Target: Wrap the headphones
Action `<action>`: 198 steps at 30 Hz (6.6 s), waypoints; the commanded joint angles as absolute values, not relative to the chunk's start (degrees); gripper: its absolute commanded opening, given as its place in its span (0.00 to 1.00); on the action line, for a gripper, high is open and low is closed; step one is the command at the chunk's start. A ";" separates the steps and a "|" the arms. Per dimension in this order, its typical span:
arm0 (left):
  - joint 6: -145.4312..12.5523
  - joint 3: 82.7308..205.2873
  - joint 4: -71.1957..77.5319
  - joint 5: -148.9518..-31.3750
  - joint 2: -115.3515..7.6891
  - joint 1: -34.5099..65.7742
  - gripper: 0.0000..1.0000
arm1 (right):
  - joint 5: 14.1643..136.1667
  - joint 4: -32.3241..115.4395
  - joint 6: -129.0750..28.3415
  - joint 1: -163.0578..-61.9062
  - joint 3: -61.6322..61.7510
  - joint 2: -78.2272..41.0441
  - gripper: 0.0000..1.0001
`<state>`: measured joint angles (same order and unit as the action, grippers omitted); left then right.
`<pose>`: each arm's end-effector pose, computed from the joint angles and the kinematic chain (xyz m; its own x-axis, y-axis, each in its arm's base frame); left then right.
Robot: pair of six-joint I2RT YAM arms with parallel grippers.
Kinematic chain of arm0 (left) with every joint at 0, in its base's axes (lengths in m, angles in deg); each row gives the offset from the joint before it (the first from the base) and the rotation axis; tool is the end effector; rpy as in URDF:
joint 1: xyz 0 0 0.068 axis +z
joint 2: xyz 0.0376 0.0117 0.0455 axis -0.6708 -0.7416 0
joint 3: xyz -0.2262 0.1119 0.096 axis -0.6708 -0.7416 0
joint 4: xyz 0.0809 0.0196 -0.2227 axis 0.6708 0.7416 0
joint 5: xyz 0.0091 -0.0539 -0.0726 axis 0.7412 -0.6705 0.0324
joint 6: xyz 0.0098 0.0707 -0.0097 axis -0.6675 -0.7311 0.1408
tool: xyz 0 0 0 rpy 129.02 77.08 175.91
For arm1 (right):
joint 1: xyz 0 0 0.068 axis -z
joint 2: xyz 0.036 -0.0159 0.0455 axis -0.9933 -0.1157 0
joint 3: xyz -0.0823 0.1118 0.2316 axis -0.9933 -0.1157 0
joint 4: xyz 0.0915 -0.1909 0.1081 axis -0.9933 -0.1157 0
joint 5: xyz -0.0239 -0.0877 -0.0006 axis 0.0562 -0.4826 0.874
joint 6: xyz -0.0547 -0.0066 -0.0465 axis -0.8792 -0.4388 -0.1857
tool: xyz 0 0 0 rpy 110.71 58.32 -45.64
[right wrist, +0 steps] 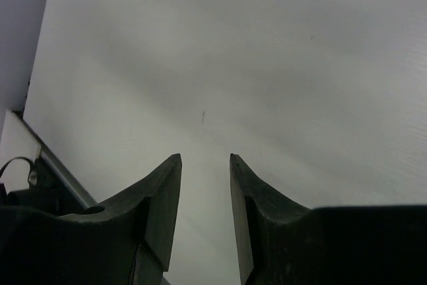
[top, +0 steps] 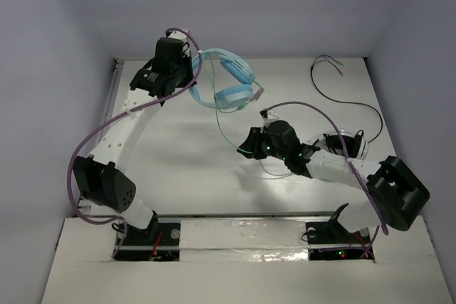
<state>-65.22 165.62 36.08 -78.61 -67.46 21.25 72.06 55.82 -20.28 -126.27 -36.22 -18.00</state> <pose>0.3276 -0.1212 0.3940 -0.4684 -0.0580 -0.8816 0.2090 0.9622 -0.1744 0.2165 0.2077 0.2102 -0.7086 0.1586 -0.6876 -0.3810 0.7342 0.5620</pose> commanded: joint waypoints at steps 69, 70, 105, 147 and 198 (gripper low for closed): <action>-70.02 142.41 30.68 -98.95 -47.16 3.37 0.00 | 65.27 42.66 -36.88 -116.77 -13.33 -21.28 0.36; -69.85 142.68 30.32 -99.04 -47.16 3.37 0.00 | 67.50 44.33 -36.53 -115.88 -13.35 -21.01 0.38; -64.31 162.19 30.50 -101.59 -51.55 7.94 0.00 | 79.77 75.05 -25.01 -111.48 -37.62 -18.64 0.47; -63.60 165.53 32.43 -101.50 -53.22 10.05 0.00 | 88.36 72.12 -38.90 -110.34 -37.79 0.44 0.68; -31.79 122.82 -19.77 -77.60 -61.74 11.38 0.00 | 89.76 94.71 3.99 -112.62 -61.86 -13.79 0.04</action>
